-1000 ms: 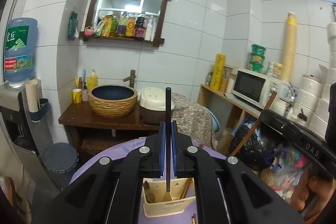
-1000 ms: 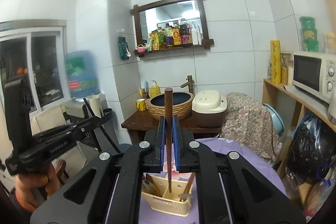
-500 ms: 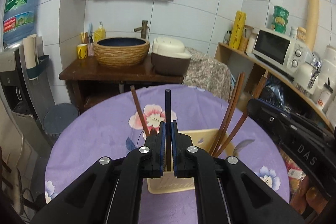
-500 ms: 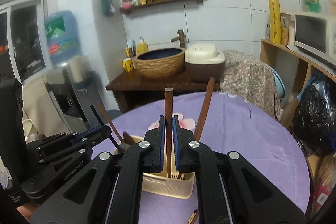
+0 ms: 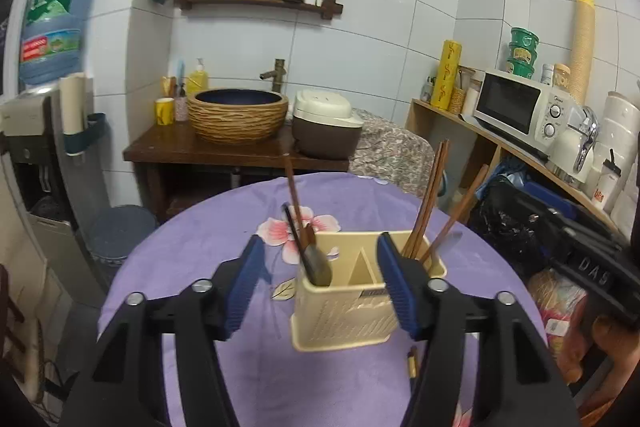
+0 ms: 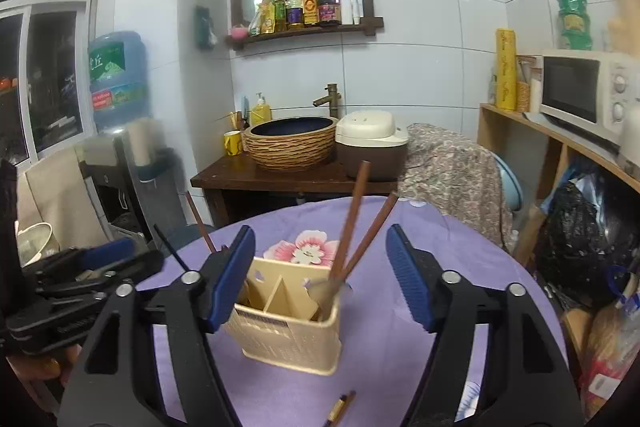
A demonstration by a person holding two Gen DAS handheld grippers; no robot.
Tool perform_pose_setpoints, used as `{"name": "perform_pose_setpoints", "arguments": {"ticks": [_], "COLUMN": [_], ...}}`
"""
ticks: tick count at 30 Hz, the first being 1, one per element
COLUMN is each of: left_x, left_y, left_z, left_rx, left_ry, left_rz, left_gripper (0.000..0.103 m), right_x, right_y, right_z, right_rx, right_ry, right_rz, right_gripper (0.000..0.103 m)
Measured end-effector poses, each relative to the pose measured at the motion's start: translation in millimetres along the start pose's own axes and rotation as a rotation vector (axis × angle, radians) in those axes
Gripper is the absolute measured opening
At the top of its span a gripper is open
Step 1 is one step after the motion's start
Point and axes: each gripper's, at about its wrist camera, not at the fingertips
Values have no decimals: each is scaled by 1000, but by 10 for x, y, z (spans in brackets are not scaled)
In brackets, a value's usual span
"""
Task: Organize utensils
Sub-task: 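Open both tools and withdraw them from the holder, then grasp a brown chopstick with the right tool while the left tool grasps a yellow-tipped black chopstick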
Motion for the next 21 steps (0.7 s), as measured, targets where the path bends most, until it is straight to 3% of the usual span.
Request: {"name": "perform_pose_setpoints", "arguments": {"ticks": [1,3,6,10,15,21], "left_x": [79,194,272,197,116,143], "left_y": [19,42,64,99,102,84], "left_z": [82,258,612,1091,1457,1534], "left_rx": [-3,-9,-38,-69,-83,-87], "left_ry": [-6,-13,5,79,165,173], "left_rz": [-18,-57,-140,-252,-278,-267], "left_gripper": [77,84,91,93,93,93], "right_x": [73,211,302,157,-57,-190], "right_y": [-20,-49,-93,-109,-36,57], "right_z": [49,204,575,1241,1888,2139], "right_rx": [-1,12,31,48,1,19], "right_ry": [1,27,125,343,518,583], "right_rz": [14,47,168,256,228,262], "right_gripper": [80,93,97,97,97,97]}}
Point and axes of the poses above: each gripper's, at about its wrist camera, not at the fingertips, and x roughly against the way its jaws point, y to its left, z to its underside, and after that the axes turned 3 degrees about y, right-handed
